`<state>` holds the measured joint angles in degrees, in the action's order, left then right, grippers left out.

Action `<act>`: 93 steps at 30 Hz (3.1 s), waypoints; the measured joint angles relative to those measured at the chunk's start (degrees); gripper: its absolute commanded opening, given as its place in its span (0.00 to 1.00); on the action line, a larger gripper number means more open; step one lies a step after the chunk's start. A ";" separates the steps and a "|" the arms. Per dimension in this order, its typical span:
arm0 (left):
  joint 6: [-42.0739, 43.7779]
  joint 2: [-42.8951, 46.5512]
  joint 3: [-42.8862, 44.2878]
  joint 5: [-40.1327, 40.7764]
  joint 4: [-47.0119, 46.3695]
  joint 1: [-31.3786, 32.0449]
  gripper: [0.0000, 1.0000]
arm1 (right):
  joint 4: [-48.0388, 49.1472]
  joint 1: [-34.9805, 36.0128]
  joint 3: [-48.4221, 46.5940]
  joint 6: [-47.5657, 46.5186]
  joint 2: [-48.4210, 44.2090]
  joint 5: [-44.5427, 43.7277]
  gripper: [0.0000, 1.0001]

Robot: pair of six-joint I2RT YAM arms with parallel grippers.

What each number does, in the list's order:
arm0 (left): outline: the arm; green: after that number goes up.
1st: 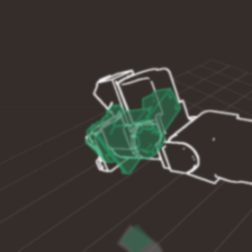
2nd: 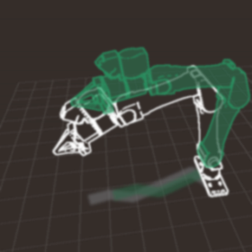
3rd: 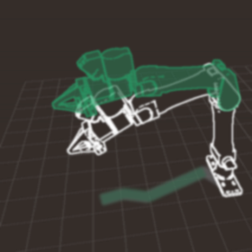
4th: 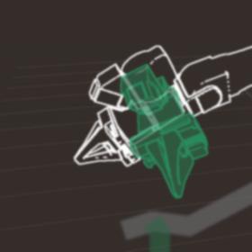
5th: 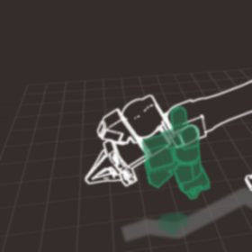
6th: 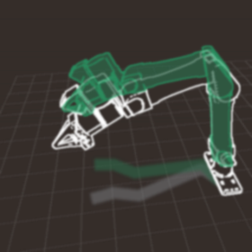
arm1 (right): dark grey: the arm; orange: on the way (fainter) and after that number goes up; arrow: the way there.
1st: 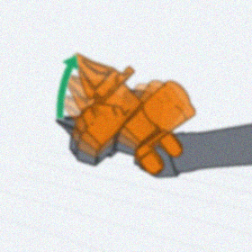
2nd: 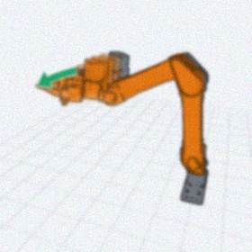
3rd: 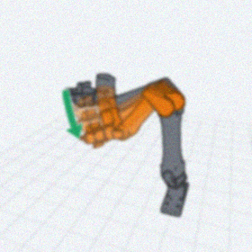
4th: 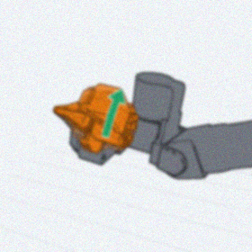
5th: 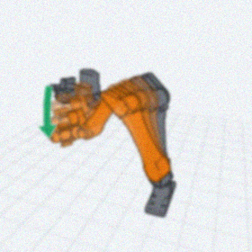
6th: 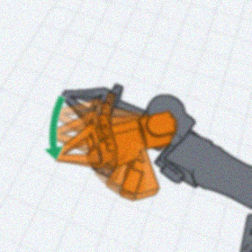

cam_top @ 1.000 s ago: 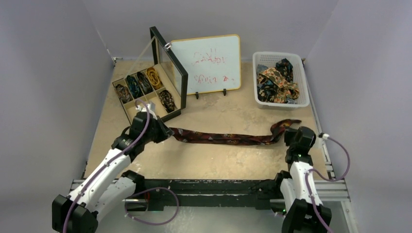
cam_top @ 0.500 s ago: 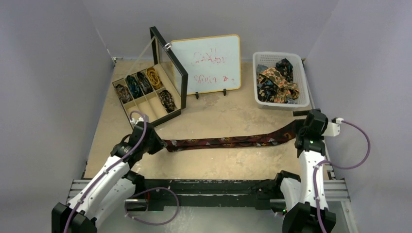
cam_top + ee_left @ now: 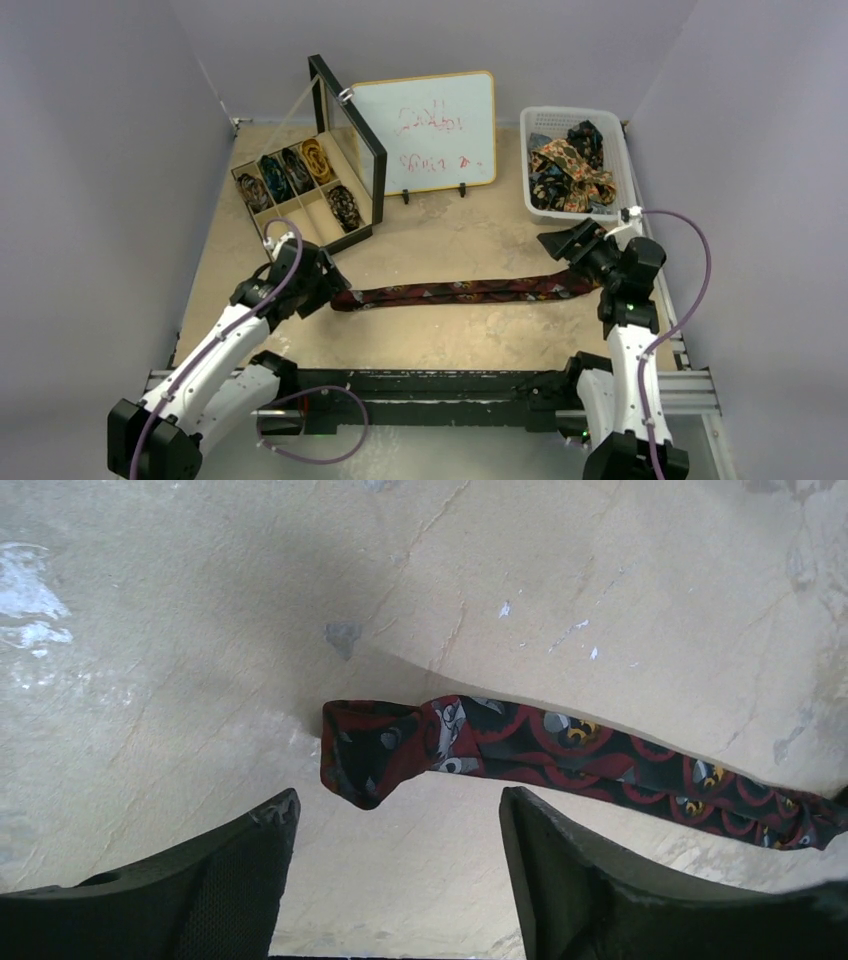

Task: Roll the ties
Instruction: Flatten out the tie at the center of the board.

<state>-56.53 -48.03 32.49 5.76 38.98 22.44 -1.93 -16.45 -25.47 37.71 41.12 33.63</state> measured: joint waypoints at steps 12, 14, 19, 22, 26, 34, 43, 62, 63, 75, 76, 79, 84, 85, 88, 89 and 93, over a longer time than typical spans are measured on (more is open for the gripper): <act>-1.84 -0.35 4.00 1.79 3.13 -0.20 0.80 | 10.01 28.35 -6.86 -5.81 6.21 -6.08 0.81; -0.90 -1.75 4.04 1.03 3.04 -0.24 0.80 | 9.09 31.93 -10.21 -7.41 11.10 -9.22 0.81; 0.17 -3.87 3.89 -1.97 1.51 -0.83 0.80 | 8.31 46.16 -15.34 -11.74 24.35 -18.73 0.79; 0.57 -5.42 3.32 -4.02 -0.20 -1.55 0.79 | 8.85 52.85 -15.32 -14.80 28.44 -20.52 0.80; 0.90 -10.25 2.82 -6.45 -1.57 -3.32 0.78 | 15.04 59.78 -14.93 -18.88 31.36 -20.61 0.75; 2.25 -10.78 0.39 -9.01 -2.32 -9.11 0.77 | 26.47 69.57 -18.25 -23.04 46.21 -21.97 0.49; 2.21 -6.03 -4.42 -8.59 -5.05 -11.54 0.69 | 26.80 76.67 -28.20 -24.70 61.77 -26.60 0.36; 2.12 -6.60 -8.04 -8.81 -11.56 -11.56 0.00 | 23.63 76.32 -30.16 -22.27 66.82 -31.01 0.28; 2.01 -6.49 -8.20 -8.83 -11.67 -11.54 0.00 | 23.61 76.32 -30.12 -22.12 66.79 -30.93 0.32; -3.56 -0.52 -12.24 -8.28 -10.51 -11.67 0.00 | 17.22 76.35 -27.30 -20.17 59.60 -29.92 0.51; -3.96 0.33 -12.26 -8.26 -10.14 -11.67 0.00 | 16.81 76.32 -27.30 -19.96 59.19 -30.18 0.56; -4.22 2.23 -12.26 -8.26 -9.75 -11.87 0.00 | 15.10 76.24 -27.30 -19.85 57.99 -31.71 0.67; -4.42 2.56 -12.00 -7.41 -7.76 -11.91 0.00 | 14.62 75.67 -27.28 -22.25 57.72 -34.16 0.58; -4.46 2.34 -11.91 -7.17 -7.39 -11.93 0.02 | 14.62 75.45 -27.28 -22.80 57.81 -34.12 0.53; -4.57 0.74 -10.60 -5.64 -5.20 -11.93 0.07 | 13.86 74.62 -28.52 -23.87 59.60 -32.52 0.51; -4.59 0.26 -10.05 -5.18 -4.48 -11.93 0.08 | 13.81 74.49 -29.22 -23.91 60.81 -32.06 0.53; -4.59 -0.72 -7.93 -3.45 -2.03 -11.93 0.26 | 14.78 74.16 -29.49 -23.82 62.75 -30.08 0.47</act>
<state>-61.12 -48.75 24.56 2.31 36.95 10.50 12.84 57.71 -54.96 13.89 103.88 3.55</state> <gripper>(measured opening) 0.124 0.555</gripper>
